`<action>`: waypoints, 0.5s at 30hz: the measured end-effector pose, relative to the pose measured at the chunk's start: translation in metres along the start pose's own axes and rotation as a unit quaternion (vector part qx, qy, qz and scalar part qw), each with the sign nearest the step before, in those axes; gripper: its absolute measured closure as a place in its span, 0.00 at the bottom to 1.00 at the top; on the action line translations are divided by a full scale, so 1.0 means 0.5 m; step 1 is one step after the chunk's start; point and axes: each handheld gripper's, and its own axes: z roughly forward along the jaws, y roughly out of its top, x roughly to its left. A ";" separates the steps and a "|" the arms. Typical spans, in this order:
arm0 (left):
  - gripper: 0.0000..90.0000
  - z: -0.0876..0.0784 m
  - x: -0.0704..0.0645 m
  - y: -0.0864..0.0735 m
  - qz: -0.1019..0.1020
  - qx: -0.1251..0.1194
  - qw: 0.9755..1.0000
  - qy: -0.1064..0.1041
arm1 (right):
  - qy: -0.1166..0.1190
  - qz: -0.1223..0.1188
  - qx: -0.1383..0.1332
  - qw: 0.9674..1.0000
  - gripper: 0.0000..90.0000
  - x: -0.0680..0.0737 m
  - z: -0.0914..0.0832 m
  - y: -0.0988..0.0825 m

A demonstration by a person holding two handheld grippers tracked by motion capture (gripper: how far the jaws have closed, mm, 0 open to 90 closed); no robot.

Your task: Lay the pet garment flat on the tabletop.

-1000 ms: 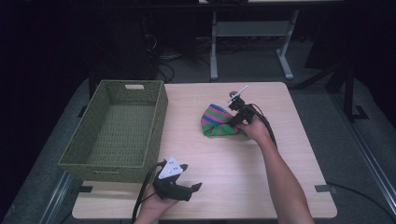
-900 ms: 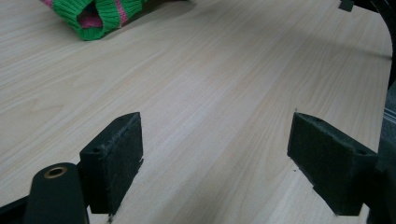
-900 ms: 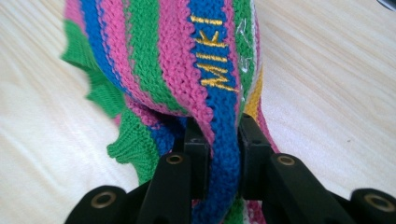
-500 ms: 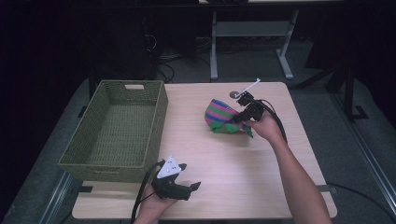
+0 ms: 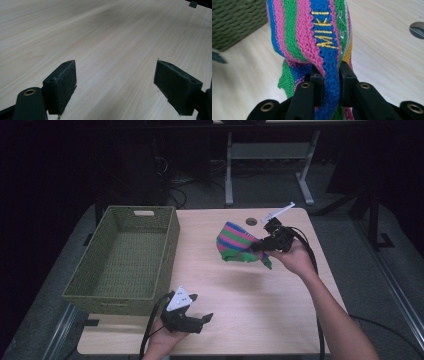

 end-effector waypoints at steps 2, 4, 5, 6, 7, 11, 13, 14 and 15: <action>0.20 -0.002 0.001 0.000 0.000 -0.002 1.000 0.001 | 0.005 -0.002 -0.004 1.000 0.85 0.008 -0.010 -0.007; 0.20 -0.005 0.002 0.000 -0.001 -0.004 1.000 0.004 | 0.010 -0.007 -0.007 1.000 0.85 0.018 -0.021 -0.018; 0.20 -0.005 0.002 0.000 -0.001 -0.004 1.000 0.004 | 0.010 -0.007 -0.007 1.000 0.85 0.018 -0.021 -0.018; 0.20 -0.007 0.002 0.000 -0.005 -0.013 1.000 0.005 | 0.017 -0.012 -0.017 1.000 0.85 0.027 -0.029 -0.030; 0.20 -0.010 0.003 0.001 -0.004 -0.013 1.000 0.006 | 0.022 -0.011 -0.020 1.000 0.85 0.032 -0.030 -0.035; 0.20 -0.014 0.004 0.001 -0.007 -0.019 1.000 0.009 | 0.030 -0.022 -0.017 0.999 0.85 0.051 -0.035 -0.059; 0.20 -0.015 0.003 0.001 -0.010 -0.026 1.000 0.010 | 0.034 -0.028 -0.016 0.999 0.85 0.058 -0.035 -0.068; 0.20 -0.016 0.003 0.001 -0.009 -0.025 1.000 0.011 | 0.035 -0.030 -0.014 0.999 0.85 0.063 -0.036 -0.075; 0.20 -0.018 0.002 0.001 -0.009 -0.029 0.999 0.013 | 0.040 -0.030 -0.015 0.999 0.85 0.074 -0.037 -0.088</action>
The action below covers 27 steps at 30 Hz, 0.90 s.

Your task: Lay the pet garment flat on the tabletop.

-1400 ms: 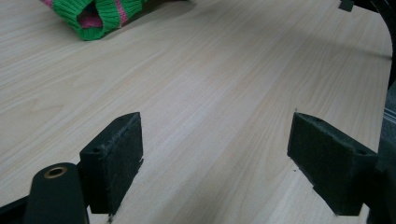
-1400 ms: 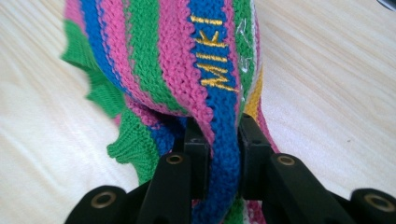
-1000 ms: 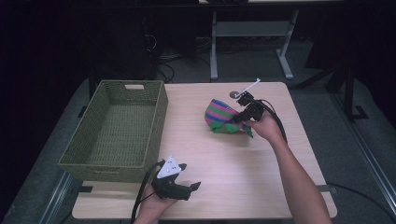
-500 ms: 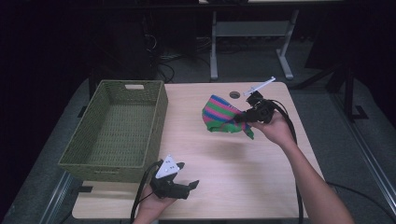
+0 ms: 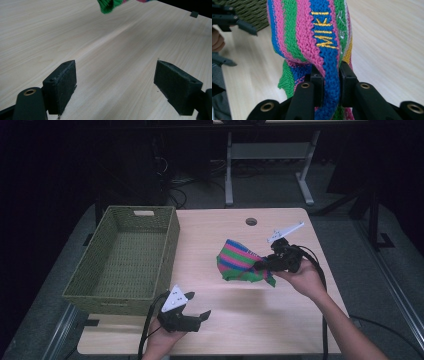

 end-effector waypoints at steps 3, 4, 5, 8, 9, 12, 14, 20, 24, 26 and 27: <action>0.20 -0.003 0.000 0.000 0.004 -0.005 1.000 0.002 | 0.004 -0.009 0.001 1.000 0.85 0.015 0.002 -0.018; 0.20 -0.003 0.000 0.000 0.004 -0.005 1.000 0.002 | 0.003 -0.014 0.006 1.000 0.85 0.019 0.006 -0.025; 0.20 -0.003 0.000 0.001 0.004 -0.008 1.000 0.003 | 0.003 -0.014 0.012 1.000 0.85 0.025 0.011 -0.034; 0.20 -0.004 0.002 0.001 0.003 -0.009 1.000 0.003 | 0.007 -0.014 0.014 1.000 0.85 0.029 0.017 -0.046; 0.20 -0.006 0.003 0.000 0.003 -0.009 1.000 0.003 | 0.014 -0.007 0.014 1.000 0.85 0.030 0.023 -0.059; 0.20 -0.006 0.003 0.000 0.001 -0.011 1.000 0.004 | 0.022 -0.002 0.015 1.000 0.85 0.033 0.030 -0.070; 0.20 -0.007 0.003 0.001 0.001 -0.012 1.000 0.005 | 0.030 0.001 0.020 0.999 0.85 0.039 0.039 -0.085; 0.20 -0.008 0.005 0.000 0.000 -0.017 1.000 0.006 | 0.042 0.005 0.034 0.999 0.85 0.054 0.062 -0.107; 0.20 -0.009 0.005 0.000 0.000 -0.013 1.000 0.006 | 0.040 0.008 0.047 0.998 0.85 0.050 0.080 -0.116; 0.20 -0.008 0.006 -0.001 -0.001 -0.012 1.000 0.006 | 0.036 0.014 0.055 0.998 0.84 0.044 0.094 -0.120; 0.20 -0.008 0.007 -0.001 -0.002 -0.010 1.000 0.005 | 0.031 0.020 0.058 0.998 0.84 0.041 0.103 -0.123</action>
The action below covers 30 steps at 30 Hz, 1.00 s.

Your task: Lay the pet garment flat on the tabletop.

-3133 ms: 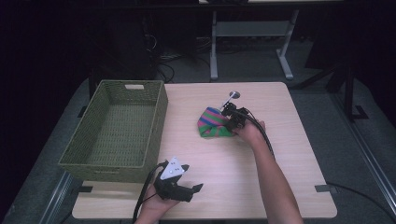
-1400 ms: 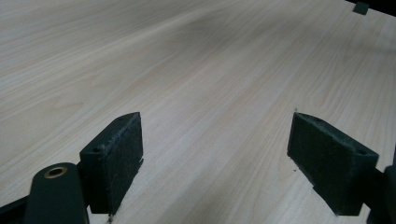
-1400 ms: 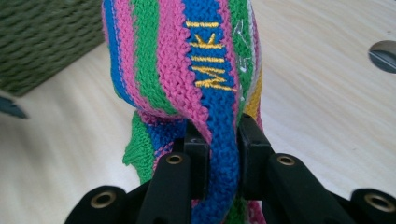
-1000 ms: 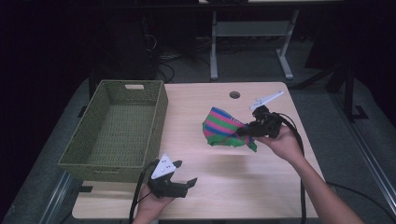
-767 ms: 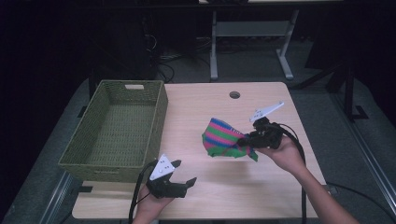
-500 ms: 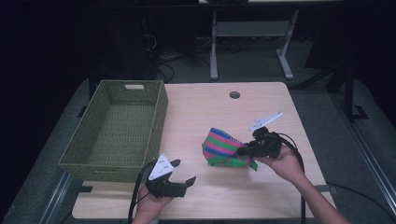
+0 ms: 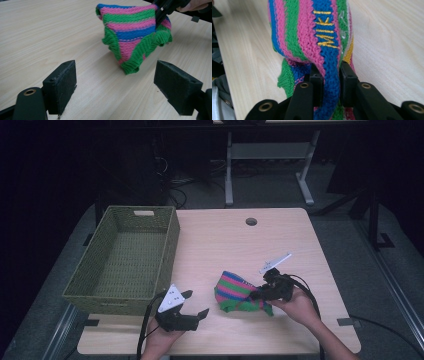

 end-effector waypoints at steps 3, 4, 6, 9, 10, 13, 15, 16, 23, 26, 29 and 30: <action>0.20 0.001 0.001 0.000 -0.001 0.000 1.000 -0.001 | 0.003 0.005 0.002 1.000 0.83 -0.007 0.010 0.000; 0.20 0.002 0.001 0.000 -0.002 0.000 1.000 -0.001 | 0.004 0.011 -0.001 1.000 0.82 -0.010 0.022 0.000; 0.20 0.002 0.001 0.000 0.000 0.001 1.000 0.000 | -0.001 0.015 0.001 1.000 0.80 -0.009 0.030 0.000; 0.20 0.001 0.001 0.000 0.001 0.001 1.000 0.000 | -0.002 0.016 0.006 1.000 0.75 -0.007 0.038 0.001; 0.20 0.001 0.002 0.000 0.000 0.002 1.000 0.000 | -0.009 0.008 0.012 1.000 0.68 -0.003 0.045 0.002; 0.20 0.001 0.002 0.000 -0.001 0.001 1.000 -0.001 | -0.004 -0.001 0.016 1.000 0.60 0.001 0.049 0.005; 0.20 0.002 0.002 -0.001 0.000 0.001 1.000 -0.001 | -0.003 0.000 0.017 1.000 0.56 0.003 0.049 0.006; 0.20 0.002 0.002 0.000 0.000 0.001 1.000 -0.001 | -0.002 -0.008 0.017 1.000 0.53 0.004 0.048 0.006; 0.20 0.002 0.002 -0.001 0.000 0.002 1.000 -0.001 | -0.006 -0.023 0.003 1.000 0.42 0.014 0.015 0.010; 0.20 0.002 0.002 0.000 -0.001 0.001 1.000 0.000 | -0.004 -0.034 -0.010 0.999 0.41 0.022 -0.003 0.016; 0.20 0.002 0.002 0.000 -0.001 0.002 1.000 0.000 | -0.006 -0.044 -0.021 0.999 0.42 0.030 -0.014 0.021; 0.20 0.003 0.002 0.000 0.000 0.002 1.000 0.000 | -0.004 -0.044 -0.023 0.999 0.43 0.034 -0.017 0.024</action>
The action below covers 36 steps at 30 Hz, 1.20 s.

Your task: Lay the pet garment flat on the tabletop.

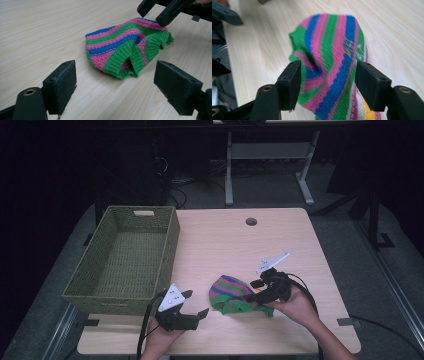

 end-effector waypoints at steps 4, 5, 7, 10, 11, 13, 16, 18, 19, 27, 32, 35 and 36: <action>0.20 0.000 -0.001 0.000 0.000 -0.001 1.000 0.001 | 0.003 -0.032 -0.009 0.999 0.45 0.028 -0.008 0.018; 0.20 0.000 -0.001 0.000 0.000 -0.001 1.000 0.001 | 0.003 -0.032 -0.009 0.999 0.45 0.028 -0.008 0.018; 0.20 0.000 -0.001 0.000 0.000 -0.002 1.000 0.000 | 0.014 -0.047 0.003 0.999 0.47 0.046 0.003 0.027; 0.20 -0.002 -0.001 0.000 0.000 0.000 1.000 -0.001 | 0.013 -0.062 0.015 0.998 0.48 0.056 0.014 0.031; 0.20 -0.002 0.000 0.000 -0.001 -0.002 1.000 0.000 | 0.016 -0.078 0.023 0.997 0.50 0.062 0.028 0.035; 0.20 -0.002 0.001 0.000 -0.001 -0.001 1.000 -0.001 | 0.015 -0.084 0.027 0.996 0.51 0.066 0.037 0.039; 0.20 0.000 0.000 0.000 0.000 -0.001 1.000 -0.002 | 0.018 -0.095 0.037 0.995 0.55 0.070 0.050 0.044; 0.20 0.000 -0.001 0.000 0.000 -0.002 1.000 -0.002 | 0.012 -0.106 0.043 0.993 0.58 0.069 0.059 0.046; 0.20 0.000 -0.001 0.000 0.000 -0.002 1.000 -0.002 | 0.012 -0.106 0.043 0.993 0.58 0.069 0.059 0.046; 0.20 0.000 -0.002 0.000 0.002 0.001 1.000 -0.004 | 0.006 -0.114 0.066 0.991 0.70 0.069 0.099 0.039; 0.20 0.000 0.000 0.000 0.000 0.001 1.000 -0.003 | -0.001 -0.111 0.078 0.991 0.72 0.066 0.123 0.026; 0.20 0.001 -0.003 0.000 0.002 0.001 1.000 -0.005 | -0.007 -0.109 0.078 0.991 0.75 0.065 0.128 0.019; 0.20 0.001 -0.004 0.001 0.004 0.001 1.000 -0.005 | -0.008 -0.107 0.077 0.991 0.76 0.064 0.131 0.014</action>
